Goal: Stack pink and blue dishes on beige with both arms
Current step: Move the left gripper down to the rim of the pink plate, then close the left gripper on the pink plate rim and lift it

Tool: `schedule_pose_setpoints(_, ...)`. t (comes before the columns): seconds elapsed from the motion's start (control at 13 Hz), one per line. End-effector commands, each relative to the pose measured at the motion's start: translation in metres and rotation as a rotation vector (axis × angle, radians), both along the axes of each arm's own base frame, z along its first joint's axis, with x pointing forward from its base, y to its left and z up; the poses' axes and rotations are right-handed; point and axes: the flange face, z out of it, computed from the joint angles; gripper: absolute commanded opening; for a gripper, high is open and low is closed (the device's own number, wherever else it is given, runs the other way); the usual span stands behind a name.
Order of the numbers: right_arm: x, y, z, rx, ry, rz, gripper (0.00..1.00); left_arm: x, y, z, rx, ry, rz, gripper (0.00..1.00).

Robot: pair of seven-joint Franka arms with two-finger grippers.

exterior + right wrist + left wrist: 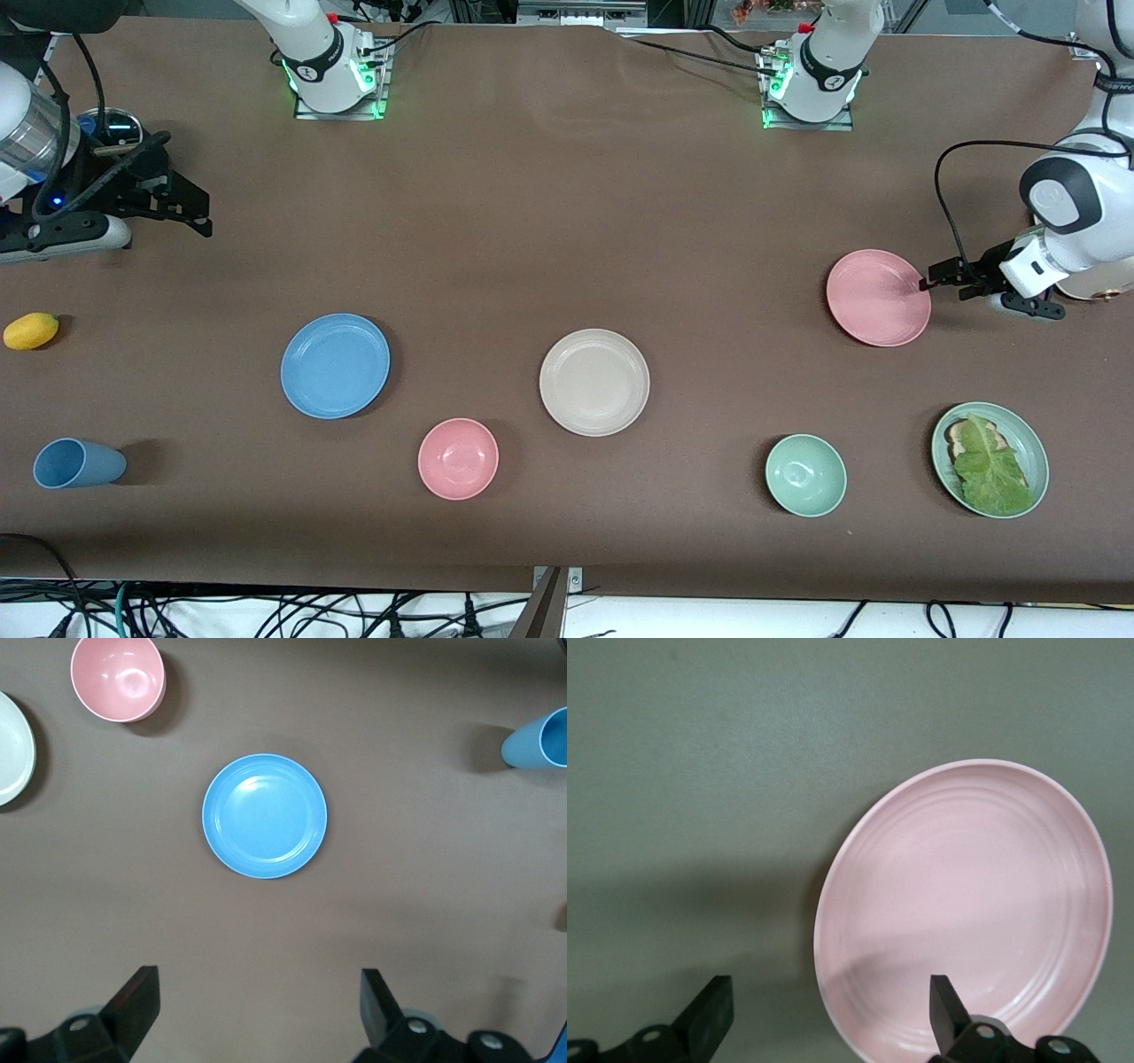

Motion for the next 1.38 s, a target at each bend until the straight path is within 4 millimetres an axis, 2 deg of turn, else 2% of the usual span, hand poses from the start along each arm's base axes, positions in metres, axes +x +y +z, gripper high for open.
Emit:
schedule_pose_setpoints(0.0, -0.003, 0.000, 0.004, 0.008, 0.003, -0.007, 1.00, 0.002, 0.001, -0.018, -0.025, -0.031, -0.005, 0.97)
schedule_pose_setpoints(0.15, -0.003, 0.000, 0.004, 0.007, 0.003, -0.007, 1.00, 0.001, 0.000, -0.023, -0.033, -0.027, 0.001, 0.97)
schedule_pose_setpoints(0.23, -0.003, 0.000, 0.004, 0.008, 0.003, -0.007, 1.00, 0.001, 0.000, -0.026, -0.036, -0.023, 0.000, 0.94)
schedule_pose_setpoints(0.31, -0.003, -0.001, 0.004, 0.007, 0.005, -0.007, 1.00, 0.001, 0.000, -0.026, -0.036, -0.023, 0.000, 0.83)
schedule_pose_setpoints(0.46, -0.003, 0.000, 0.004, 0.008, 0.003, -0.007, 1.00, 0.003, 0.001, -0.027, -0.037, -0.024, 0.002, 0.33)
schedule_pose_setpoints(0.54, -0.003, 0.000, 0.004, 0.008, 0.003, -0.007, 1.00, 0.003, 0.001, -0.029, -0.038, -0.021, 0.002, 0.14)
schedule_pose_setpoints(0.62, -0.003, 0.000, 0.004, 0.008, 0.003, -0.007, 1.00, 0.005, 0.002, -0.028, -0.036, -0.027, 0.002, 0.00)
schedule_pose_setpoints(1.15, -0.003, 0.000, 0.004, 0.008, 0.003, -0.007, 1.00, 0.016, 0.006, -0.016, -0.028, -0.066, -0.063, 0.00)
schedule_pose_setpoints(1.23, -0.003, 0.000, 0.004, 0.008, 0.005, -0.007, 1.00, 0.019, 0.004, -0.013, -0.027, -0.072, -0.067, 0.00)
schedule_pose_setpoints(1.31, -0.003, 0.000, 0.004, 0.008, 0.003, -0.007, 1.00, 0.030, 0.002, -0.001, -0.040, -0.078, -0.081, 0.00)
